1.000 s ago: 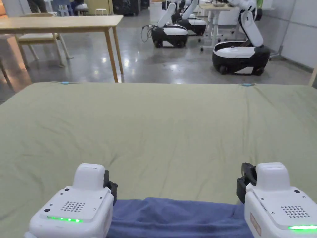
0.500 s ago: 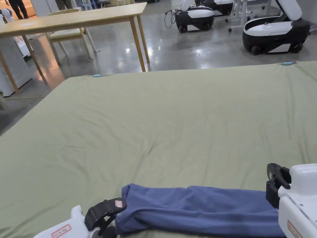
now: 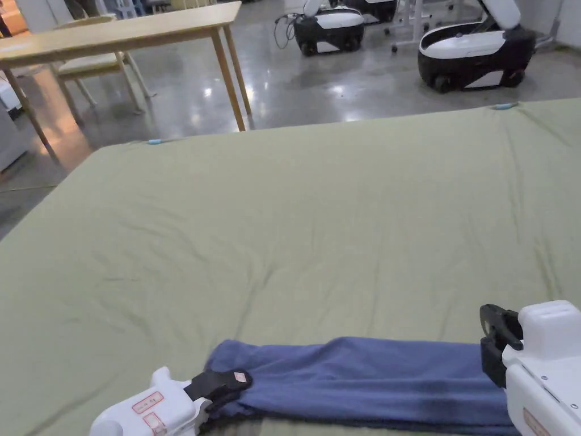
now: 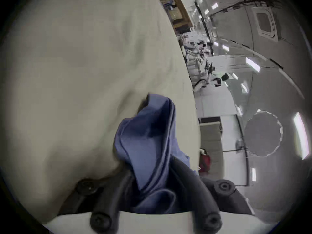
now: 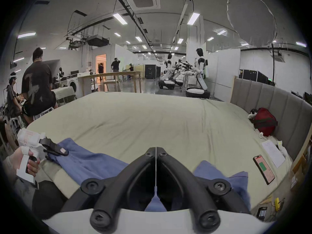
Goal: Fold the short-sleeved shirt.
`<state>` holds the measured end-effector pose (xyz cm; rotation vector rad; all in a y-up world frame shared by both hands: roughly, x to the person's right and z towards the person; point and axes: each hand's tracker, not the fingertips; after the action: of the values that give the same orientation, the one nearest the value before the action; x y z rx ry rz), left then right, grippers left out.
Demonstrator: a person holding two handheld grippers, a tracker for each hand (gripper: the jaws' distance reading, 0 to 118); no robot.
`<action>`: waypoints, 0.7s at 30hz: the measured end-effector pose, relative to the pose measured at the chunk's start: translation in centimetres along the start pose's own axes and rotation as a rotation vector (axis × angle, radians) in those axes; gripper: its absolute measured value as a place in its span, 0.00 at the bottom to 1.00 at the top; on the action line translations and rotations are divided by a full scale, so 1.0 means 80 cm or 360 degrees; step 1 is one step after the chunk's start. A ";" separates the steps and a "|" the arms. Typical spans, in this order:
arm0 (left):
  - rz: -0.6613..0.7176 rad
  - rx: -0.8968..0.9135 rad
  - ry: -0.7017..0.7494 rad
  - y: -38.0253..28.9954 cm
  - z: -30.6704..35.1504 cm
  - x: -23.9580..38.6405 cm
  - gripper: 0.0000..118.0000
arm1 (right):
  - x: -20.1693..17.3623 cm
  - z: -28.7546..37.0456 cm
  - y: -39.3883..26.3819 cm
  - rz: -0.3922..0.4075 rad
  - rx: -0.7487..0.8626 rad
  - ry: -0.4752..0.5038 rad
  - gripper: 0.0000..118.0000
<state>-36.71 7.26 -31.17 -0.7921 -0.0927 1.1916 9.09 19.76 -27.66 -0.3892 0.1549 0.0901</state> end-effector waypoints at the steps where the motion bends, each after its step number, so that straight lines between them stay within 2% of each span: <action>1: -0.0070 0.0079 0.0073 0.014 0.011 -0.003 0.07 | 0.002 0.001 0.001 -0.0009 0.0000 -0.0001 0.02; 3: -0.0142 0.0149 0.0149 0.033 0.031 -0.001 0.06 | 0.004 0.003 0.003 -0.0027 0.0012 0.0001 0.02; 5: -0.0378 0.0181 0.0298 0.038 0.048 0.022 0.06 | 0.005 0.003 0.005 -0.0028 0.0020 0.0002 0.02; 8: -0.0933 0.0290 0.0408 0.006 0.060 0.095 0.06 | 0.009 0.001 0.008 -0.0020 0.0026 0.0004 0.02; 12: -0.1709 0.0292 0.0444 -0.093 0.034 0.203 0.06 | 0.024 0.006 0.011 -0.0061 0.0041 0.0005 0.02; 15: -0.2094 0.0184 0.0472 -0.174 -0.018 0.248 0.07 | 0.037 0.013 0.004 -0.0066 0.0046 -0.0016 0.02; 18: -0.2310 -0.0068 0.0513 -0.244 -0.092 0.256 0.07 | 0.056 0.019 -0.007 -0.0090 0.0018 -0.0028 0.02; 21: -0.2452 -0.0227 0.0704 -0.289 -0.143 0.246 0.09 | 0.076 0.024 -0.022 -0.0134 -0.0021 -0.0039 0.02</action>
<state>-5.20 15.12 -32.37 -0.7881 -0.3440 -0.4494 15.56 19.20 -26.29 -0.4072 0.1138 0.0126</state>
